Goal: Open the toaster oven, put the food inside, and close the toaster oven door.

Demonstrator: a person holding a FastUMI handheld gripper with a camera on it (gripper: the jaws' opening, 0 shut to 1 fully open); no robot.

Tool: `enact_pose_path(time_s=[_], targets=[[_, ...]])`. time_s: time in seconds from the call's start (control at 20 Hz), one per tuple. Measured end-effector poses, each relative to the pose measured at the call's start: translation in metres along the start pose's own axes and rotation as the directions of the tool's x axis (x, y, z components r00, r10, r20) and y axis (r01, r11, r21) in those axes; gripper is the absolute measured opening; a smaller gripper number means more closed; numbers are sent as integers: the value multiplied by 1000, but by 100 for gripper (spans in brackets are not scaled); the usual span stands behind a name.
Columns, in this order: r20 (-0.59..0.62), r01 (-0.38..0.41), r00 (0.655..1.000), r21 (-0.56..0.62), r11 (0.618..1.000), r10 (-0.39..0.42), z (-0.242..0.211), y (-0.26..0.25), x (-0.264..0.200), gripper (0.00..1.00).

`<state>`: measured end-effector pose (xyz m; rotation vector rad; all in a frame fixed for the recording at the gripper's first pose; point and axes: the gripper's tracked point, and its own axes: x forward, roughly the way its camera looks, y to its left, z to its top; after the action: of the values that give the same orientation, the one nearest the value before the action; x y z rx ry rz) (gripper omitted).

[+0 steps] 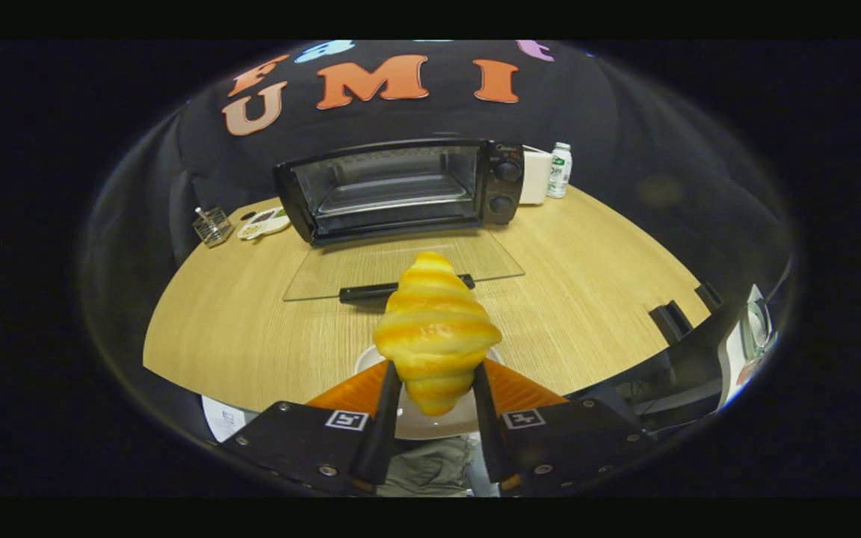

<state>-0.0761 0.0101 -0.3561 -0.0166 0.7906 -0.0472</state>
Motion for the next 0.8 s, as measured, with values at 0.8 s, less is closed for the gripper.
enact_pose_path(time_s=[0.8], targets=[[76, -36, 996, -44, 998, 39, 131, 25, 68, 50]])
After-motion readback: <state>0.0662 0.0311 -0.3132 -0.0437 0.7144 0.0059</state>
